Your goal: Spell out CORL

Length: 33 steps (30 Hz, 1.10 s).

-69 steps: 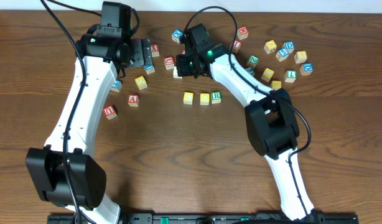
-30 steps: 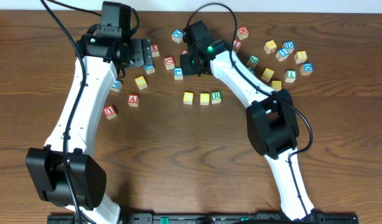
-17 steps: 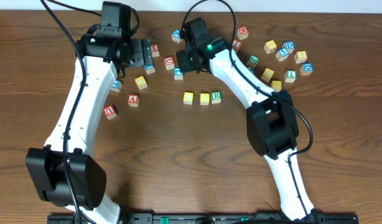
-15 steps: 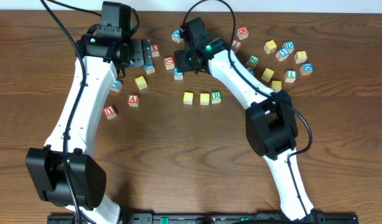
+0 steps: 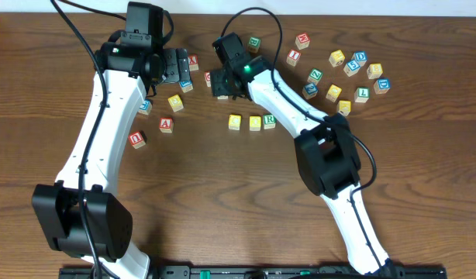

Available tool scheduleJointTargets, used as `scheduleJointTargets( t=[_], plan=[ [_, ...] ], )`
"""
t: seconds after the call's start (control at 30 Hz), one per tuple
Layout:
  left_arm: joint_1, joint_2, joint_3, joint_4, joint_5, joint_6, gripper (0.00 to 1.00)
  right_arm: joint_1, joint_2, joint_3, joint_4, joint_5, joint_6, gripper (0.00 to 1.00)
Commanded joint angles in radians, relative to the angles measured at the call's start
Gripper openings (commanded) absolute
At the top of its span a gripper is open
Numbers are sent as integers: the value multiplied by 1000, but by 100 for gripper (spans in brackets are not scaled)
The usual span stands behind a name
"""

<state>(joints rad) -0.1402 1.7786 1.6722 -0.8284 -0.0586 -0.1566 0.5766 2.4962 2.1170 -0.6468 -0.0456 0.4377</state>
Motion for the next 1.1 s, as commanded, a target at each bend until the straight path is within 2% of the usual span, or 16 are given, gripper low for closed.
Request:
scheduleJointTargets(
  t=[0.0, 0.17, 0.3, 0.37, 0.57, 0.93, 1.07],
  plan=[
    [-1, 14, 0, -2, -2, 3, 98, 3, 23, 9, 17, 6, -45, 55],
    [-1, 15, 0, -2, -2, 3, 98, 11, 26, 9, 18, 14, -70, 47],
    [-1, 14, 0, -2, -2, 3, 98, 14, 26, 9, 14, 18, -96, 35],
    [-1, 14, 0, -2, -2, 3, 98, 14, 26, 9, 6, 19, -129, 33],
    [-1, 14, 0, -2, -2, 3, 98, 6, 12, 10, -42, 89, -146, 34],
    [-1, 14, 0, -2, -2, 3, 98, -10, -83, 10, -150, 101, -359, 35],
    [-1, 14, 0, -2, -2, 3, 98, -10, -83, 9, -206, 100, -380, 31]
  ],
)
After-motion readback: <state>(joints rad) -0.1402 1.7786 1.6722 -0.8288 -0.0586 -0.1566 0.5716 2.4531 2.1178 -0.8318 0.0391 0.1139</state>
